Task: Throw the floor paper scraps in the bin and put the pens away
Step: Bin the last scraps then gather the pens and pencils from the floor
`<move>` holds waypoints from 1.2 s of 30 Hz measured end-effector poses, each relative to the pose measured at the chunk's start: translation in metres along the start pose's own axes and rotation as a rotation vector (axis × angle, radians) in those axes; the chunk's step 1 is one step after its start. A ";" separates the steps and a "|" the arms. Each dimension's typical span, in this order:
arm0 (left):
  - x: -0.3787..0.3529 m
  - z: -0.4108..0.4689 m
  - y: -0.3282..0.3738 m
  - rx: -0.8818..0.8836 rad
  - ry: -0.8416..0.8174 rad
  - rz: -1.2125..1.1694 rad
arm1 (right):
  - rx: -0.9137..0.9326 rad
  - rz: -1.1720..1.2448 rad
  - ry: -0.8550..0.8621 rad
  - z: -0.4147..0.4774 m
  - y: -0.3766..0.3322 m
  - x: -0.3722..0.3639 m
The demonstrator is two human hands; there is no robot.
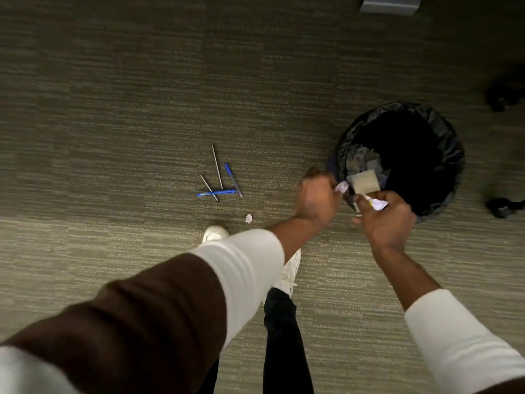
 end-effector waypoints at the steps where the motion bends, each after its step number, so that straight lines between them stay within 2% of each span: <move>1: -0.008 0.004 0.015 -0.012 -0.008 0.000 | -0.051 0.003 0.037 0.007 0.008 0.008; 3: -0.025 0.011 0.041 -0.043 -0.024 0.014 | -0.157 0.090 0.059 0.019 0.030 0.016; 5: -0.042 0.015 0.061 -0.086 -0.057 0.040 | -0.223 0.210 0.001 0.028 0.048 0.016; 9: -0.065 0.011 0.081 -0.166 -0.102 0.097 | -0.188 0.301 0.077 0.055 0.091 0.022; 12: -0.069 0.004 0.071 -0.118 -0.160 0.060 | -0.188 0.255 0.119 0.054 0.097 0.028; 15: -0.072 0.001 0.033 -0.023 -0.239 0.077 | -0.162 0.289 0.038 0.035 0.079 0.016; 19: -0.062 -0.003 -0.032 0.081 -0.259 0.091 | -0.034 0.272 -0.109 0.001 0.056 -0.015; 24: -0.030 -0.009 -0.117 0.145 -0.273 0.246 | 0.025 0.308 -0.341 -0.045 0.027 -0.074; 28: -0.003 -0.006 -0.188 0.180 -0.301 0.377 | 0.055 0.228 -0.501 -0.070 0.013 -0.128; 32: 0.019 0.014 -0.246 0.225 -0.262 0.395 | 0.109 0.079 -0.688 -0.085 0.003 -0.186; 36: 0.026 0.044 -0.296 0.250 -0.237 0.427 | 0.251 -0.102 -0.857 -0.093 -0.003 -0.249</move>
Point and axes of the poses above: each hand's wrist, its own z-axis towards the middle knuckle, its own x-axis out of the back of the hand, y = z × x, the point moved 7 cm from there along z, towards the middle knuckle, and after that the axes turned 14 degrees about x, right-handed, at the moved point
